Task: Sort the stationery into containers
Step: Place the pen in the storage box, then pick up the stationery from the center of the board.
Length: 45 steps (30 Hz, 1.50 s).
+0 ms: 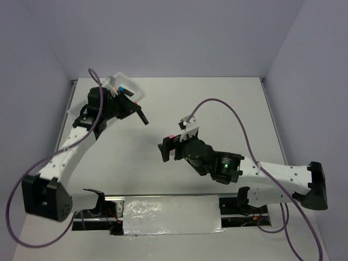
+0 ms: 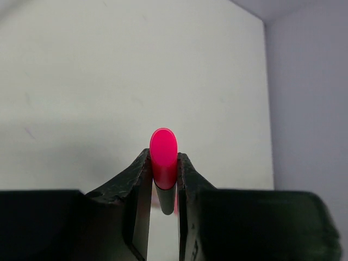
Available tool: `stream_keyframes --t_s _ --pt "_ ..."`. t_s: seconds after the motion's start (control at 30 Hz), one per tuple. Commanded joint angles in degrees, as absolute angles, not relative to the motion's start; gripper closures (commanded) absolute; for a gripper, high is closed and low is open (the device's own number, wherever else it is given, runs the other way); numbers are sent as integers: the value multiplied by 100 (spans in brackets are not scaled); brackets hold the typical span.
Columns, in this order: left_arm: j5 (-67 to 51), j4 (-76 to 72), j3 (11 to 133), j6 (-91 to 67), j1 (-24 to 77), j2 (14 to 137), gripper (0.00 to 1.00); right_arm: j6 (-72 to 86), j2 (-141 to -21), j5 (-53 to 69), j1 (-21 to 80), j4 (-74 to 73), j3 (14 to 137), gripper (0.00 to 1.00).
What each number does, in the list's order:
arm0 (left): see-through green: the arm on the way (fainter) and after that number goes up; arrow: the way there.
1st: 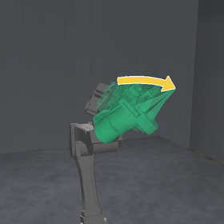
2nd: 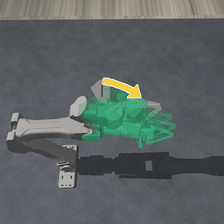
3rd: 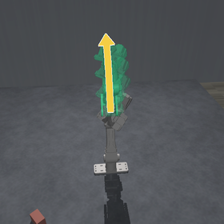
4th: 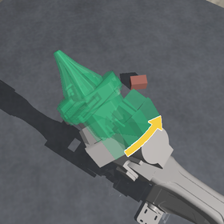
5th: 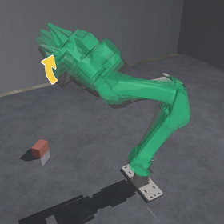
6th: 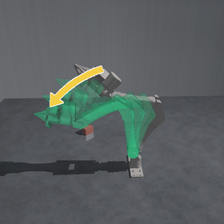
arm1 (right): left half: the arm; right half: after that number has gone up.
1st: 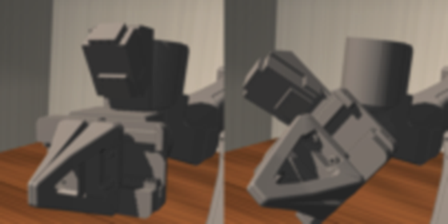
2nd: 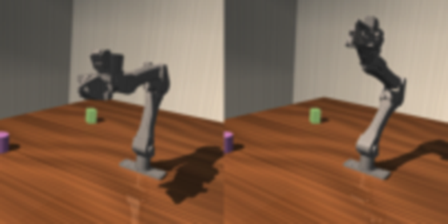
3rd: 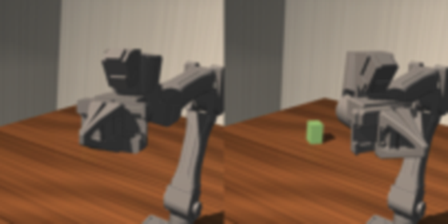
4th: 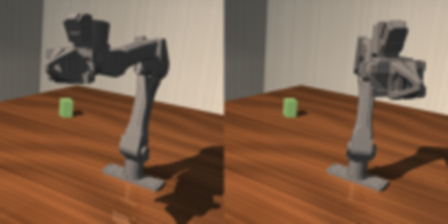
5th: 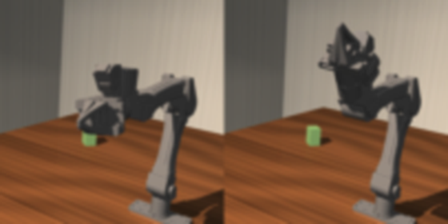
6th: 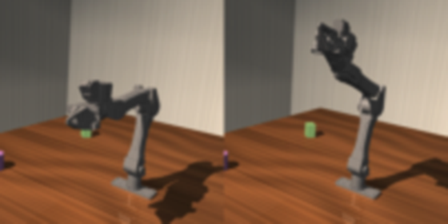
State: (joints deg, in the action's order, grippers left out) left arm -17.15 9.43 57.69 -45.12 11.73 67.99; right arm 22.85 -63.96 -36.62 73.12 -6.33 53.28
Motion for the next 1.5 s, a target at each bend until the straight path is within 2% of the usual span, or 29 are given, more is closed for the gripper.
stream_keyframes --t_s 0.0,0.13,0.33,0.47,0.73,0.77,0.83,0.87,0.9,0.93,0.97,1.03,1.2,1.37,1.47 --pt "-618 817 6818 -4140 932 7828 100 2566 -5741 -4210 7172 -992 5029 0" --pt "8 1272 8451 -3894 756 9348 99 2566 -5064 -4184 7102 -1335 4817 0" --pt "483 2309 11823 -3665 387 12185 97 2417 -4466 -4096 6979 -1906 4825 0" --pt "405 2435 12778 -3682 133 13086 90 2338 -4210 -4104 6909 -2144 4860 0" --pt "430 1732 12200 -3779 18 13184 78 2110 -3911 -4245 6882 -2057 4658 0" --pt "422 1671 12138 -3779 18 13166 68 2066 -3946 -4245 6873 -2057 4693 0" --pt "431 1582 12033 -3779 18 13149 55 2039 -4078 -4245 6864 -2022 4728 0" --pt "422 1556 12015 -3779 18 13140 44 1978 -4122 -4193 6856 -1978 4737 0" --pt "431 1590 12032 -3779 18 13140 41 1951 -4235 -4149 6838 -1925 4746 0" --pt "413 1600 12050 -3771 18 13131 30 1925 -4306 -4105 6829 -1838 4746 0" --pt "404 1617 12050 -3779 18 13122 23 1907 -4368 -3930 6794 -1811 4763 0" --pt "326 1609 12015 -3797 -158 13026 22 1925 -4605 -3728 6627 -1749 4790 0" --pt "44 1538 11743 -3841 -176 12385 16 1846 -5053 -2351 5899 -1127 4404 0" --pt "-280 1739 11374 -3718 -141 10997 1 1434 -5614 -1969 5827 191 3667 0" --pt "-658 1819 10630 -3630 -141 9674 1 1187 -6168 -1732 5740 1114 3332 0"
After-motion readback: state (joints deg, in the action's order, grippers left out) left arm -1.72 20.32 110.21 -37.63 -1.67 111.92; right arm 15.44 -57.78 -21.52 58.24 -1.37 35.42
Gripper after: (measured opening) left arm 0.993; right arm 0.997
